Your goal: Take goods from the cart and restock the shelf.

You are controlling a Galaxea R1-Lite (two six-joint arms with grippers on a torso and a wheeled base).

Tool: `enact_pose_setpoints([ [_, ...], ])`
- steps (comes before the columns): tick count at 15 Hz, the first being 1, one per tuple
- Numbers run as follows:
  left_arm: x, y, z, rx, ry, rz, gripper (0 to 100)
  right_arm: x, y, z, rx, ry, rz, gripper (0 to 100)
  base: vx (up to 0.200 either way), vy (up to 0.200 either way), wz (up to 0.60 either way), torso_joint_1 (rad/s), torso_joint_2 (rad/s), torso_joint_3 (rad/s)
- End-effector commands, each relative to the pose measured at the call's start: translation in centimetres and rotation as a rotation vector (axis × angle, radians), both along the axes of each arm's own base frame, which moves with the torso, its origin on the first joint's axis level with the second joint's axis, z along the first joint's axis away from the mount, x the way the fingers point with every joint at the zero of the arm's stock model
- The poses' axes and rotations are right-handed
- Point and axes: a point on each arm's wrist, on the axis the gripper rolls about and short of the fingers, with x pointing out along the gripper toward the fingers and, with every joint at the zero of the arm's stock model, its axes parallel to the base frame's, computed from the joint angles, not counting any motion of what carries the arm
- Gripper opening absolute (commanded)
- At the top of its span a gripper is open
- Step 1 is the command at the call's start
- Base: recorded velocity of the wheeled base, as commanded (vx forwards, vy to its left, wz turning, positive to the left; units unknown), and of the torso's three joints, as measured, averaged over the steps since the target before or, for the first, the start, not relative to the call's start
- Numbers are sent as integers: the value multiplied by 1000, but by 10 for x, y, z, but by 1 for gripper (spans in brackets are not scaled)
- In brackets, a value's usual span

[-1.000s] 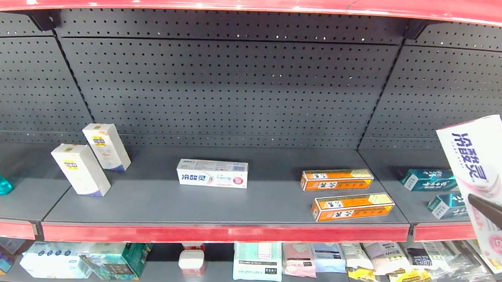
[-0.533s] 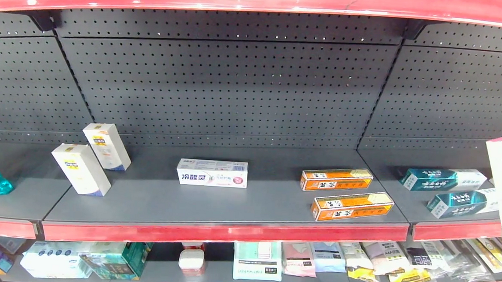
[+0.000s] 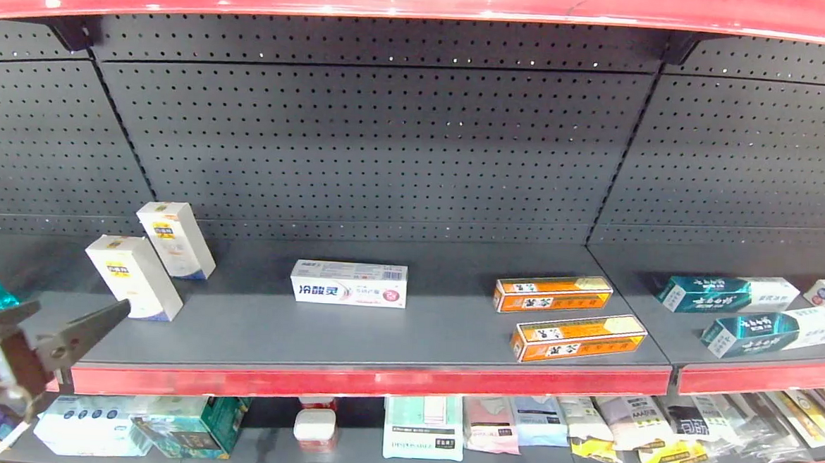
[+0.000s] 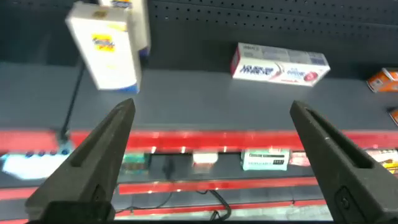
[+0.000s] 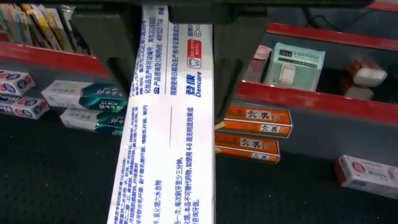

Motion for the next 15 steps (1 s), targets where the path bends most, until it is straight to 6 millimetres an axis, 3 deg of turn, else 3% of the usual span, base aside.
enact_pose_setpoints([
  [1,69,-19,-36,4,172,-94,100,1,0,2,-5,-3,4,0,0,0,0,0,0,0],
  [7,142,-49,-74,32,86,-82,100,2,1,2,-12,0,16,0,0,0,0,0,0,0],
  [10,154,-63,-78,37,86,-107,100,2,1,2,-13,0,17,0,0,0,0,0,0,0],
  [15,195,-87,-74,-17,20,-46,100,1,1,2,-26,-3,36,0,0,0,0,0,0,0],
])
